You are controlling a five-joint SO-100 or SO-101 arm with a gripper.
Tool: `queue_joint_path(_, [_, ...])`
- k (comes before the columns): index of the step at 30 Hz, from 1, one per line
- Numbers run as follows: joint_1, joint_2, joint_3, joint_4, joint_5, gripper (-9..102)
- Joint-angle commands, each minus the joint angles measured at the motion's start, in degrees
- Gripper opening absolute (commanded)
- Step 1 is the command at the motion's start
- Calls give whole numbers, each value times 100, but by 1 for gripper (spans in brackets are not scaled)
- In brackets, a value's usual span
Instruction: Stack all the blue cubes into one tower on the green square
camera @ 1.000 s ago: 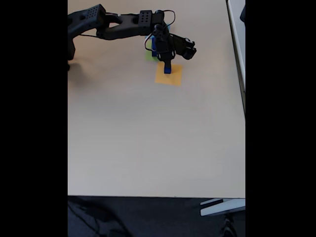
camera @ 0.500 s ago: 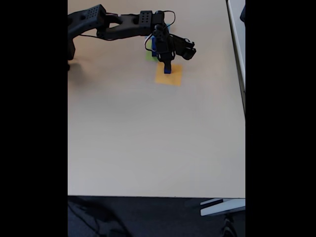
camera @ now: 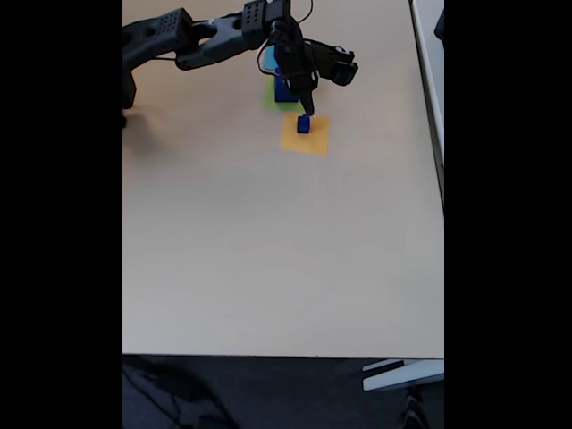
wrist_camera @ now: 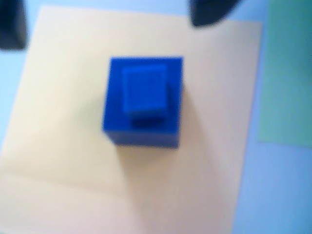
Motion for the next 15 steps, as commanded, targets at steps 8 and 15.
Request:
queue_joint_path(8, [-1160, 2180, 1072, 281, 1292, 38])
queue_joint_path(15, [-2188, 2268, 1907, 237, 3085, 40])
